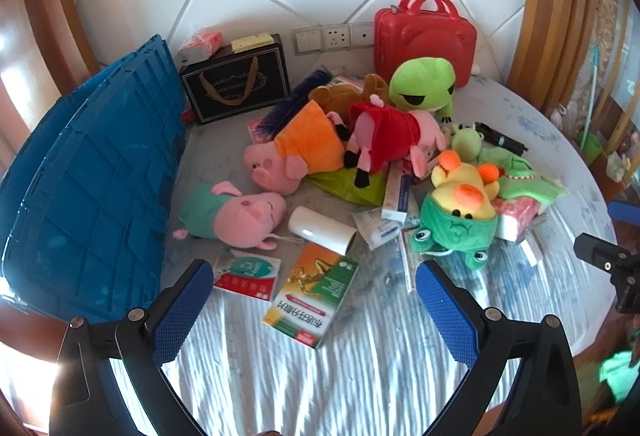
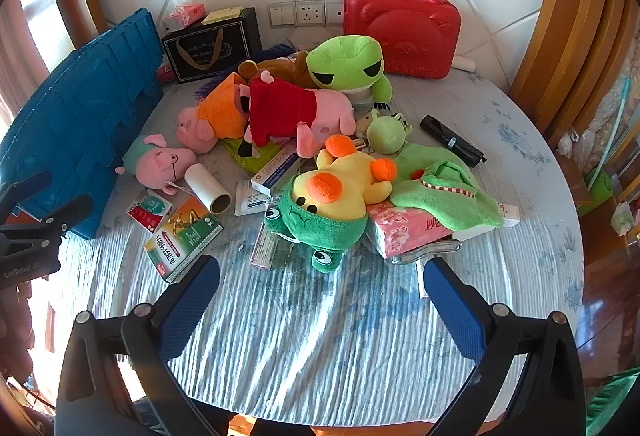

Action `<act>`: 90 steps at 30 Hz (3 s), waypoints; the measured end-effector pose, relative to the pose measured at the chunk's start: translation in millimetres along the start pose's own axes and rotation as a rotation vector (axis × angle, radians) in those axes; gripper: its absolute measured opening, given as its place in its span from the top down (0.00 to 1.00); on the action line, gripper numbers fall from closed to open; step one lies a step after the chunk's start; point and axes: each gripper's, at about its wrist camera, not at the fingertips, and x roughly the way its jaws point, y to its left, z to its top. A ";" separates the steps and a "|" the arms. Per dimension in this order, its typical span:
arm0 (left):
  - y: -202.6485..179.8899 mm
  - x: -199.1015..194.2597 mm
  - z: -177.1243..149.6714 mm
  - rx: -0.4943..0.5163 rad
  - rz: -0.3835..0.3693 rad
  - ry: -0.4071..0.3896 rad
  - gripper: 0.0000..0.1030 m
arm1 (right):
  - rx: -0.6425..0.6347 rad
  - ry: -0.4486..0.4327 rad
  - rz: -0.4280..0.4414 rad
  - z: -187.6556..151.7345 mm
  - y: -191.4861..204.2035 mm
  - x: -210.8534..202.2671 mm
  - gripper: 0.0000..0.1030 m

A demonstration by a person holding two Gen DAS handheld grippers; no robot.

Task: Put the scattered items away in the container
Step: 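Grasp the green-gold ibuprofen box with the left tool while the right tool approaches a narrow white box, then close the right tool on the narrow white-and-red medicine box and lift it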

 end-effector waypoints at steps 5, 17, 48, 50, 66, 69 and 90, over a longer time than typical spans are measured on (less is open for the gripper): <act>4.2 19.0 -11.0 0.020 -0.001 0.040 0.00 | 0.006 0.031 -0.004 -8.7 -2.3 16.8 0.00; 4.8 107.9 -53.3 0.136 -0.067 0.113 0.00 | -0.004 0.128 -0.024 -27.9 19.1 70.0 0.00; 5.4 218.7 -103.9 0.376 -0.173 0.164 0.00 | 0.011 0.281 -0.032 -35.4 80.5 152.2 0.00; 4.3 214.4 -103.5 0.369 -0.175 0.159 0.10 | 0.009 0.289 -0.034 -36.4 80.9 156.1 0.00; 10.5 203.3 -109.7 0.272 -0.244 0.222 0.14 | -0.010 0.296 -0.032 -36.8 81.5 168.3 0.00; 13.3 187.0 -111.6 0.261 -0.238 0.203 0.15 | -0.014 0.288 -0.034 -36.3 83.6 174.6 0.00; 56.2 138.6 -100.0 0.173 -0.198 0.111 0.15 | 0.027 0.241 -0.080 -26.7 100.1 250.4 0.70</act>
